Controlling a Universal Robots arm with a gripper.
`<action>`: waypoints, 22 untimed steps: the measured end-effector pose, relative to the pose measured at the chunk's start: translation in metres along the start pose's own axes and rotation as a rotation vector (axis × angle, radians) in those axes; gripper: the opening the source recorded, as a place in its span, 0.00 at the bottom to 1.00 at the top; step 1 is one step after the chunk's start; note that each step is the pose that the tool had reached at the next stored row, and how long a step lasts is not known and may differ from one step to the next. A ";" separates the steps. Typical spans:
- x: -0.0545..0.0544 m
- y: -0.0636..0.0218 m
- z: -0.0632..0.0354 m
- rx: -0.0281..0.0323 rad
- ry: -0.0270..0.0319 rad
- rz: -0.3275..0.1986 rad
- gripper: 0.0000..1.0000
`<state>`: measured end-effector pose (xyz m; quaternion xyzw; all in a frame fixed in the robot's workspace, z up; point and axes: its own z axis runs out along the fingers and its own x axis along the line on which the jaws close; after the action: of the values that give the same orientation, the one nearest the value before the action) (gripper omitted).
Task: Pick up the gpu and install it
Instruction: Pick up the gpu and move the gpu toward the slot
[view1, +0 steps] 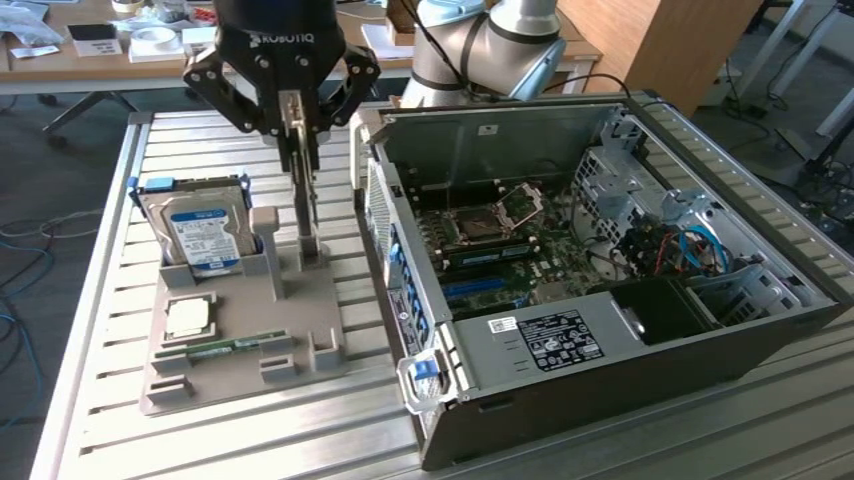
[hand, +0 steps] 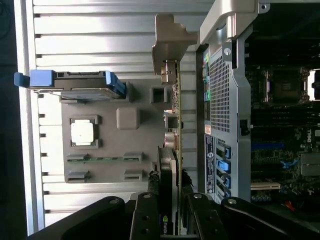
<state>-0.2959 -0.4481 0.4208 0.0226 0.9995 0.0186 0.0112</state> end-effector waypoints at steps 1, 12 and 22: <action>0.000 0.0001 -0.0018 0.0000 0.0000 0.000 0.27; -0.008 0.0005 -0.0024 0.0000 0.0001 0.000 0.27; -0.046 0.0022 -0.0014 -0.0017 0.0001 0.000 0.27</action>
<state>-0.2496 -0.4481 0.4233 0.0226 0.9995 0.0194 0.0112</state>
